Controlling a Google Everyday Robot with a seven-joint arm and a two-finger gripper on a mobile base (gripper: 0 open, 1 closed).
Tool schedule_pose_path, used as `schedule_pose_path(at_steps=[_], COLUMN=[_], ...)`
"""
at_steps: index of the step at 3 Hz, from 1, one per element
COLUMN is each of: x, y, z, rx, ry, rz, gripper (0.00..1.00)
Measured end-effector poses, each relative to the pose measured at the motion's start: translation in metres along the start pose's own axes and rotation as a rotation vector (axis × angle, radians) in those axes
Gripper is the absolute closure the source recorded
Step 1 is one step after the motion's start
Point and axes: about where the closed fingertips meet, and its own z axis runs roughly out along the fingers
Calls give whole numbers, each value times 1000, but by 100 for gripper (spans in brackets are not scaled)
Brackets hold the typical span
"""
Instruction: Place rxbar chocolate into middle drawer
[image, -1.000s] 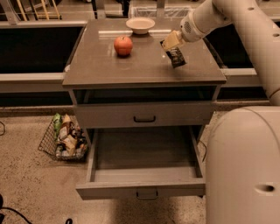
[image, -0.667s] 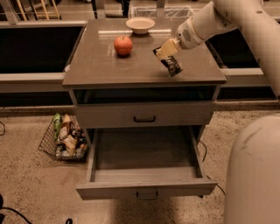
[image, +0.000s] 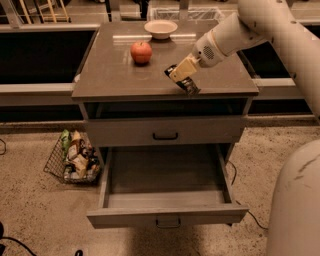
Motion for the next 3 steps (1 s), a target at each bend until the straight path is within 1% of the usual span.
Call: schedule_pose_path(at_steps=[1, 2, 3], x=[0, 10, 30], y=[0, 25, 65], z=[0, 13, 39], rx=[0, -54, -145], ry=[0, 27, 89], rz=[0, -76, -161], gripper=[100, 100, 100])
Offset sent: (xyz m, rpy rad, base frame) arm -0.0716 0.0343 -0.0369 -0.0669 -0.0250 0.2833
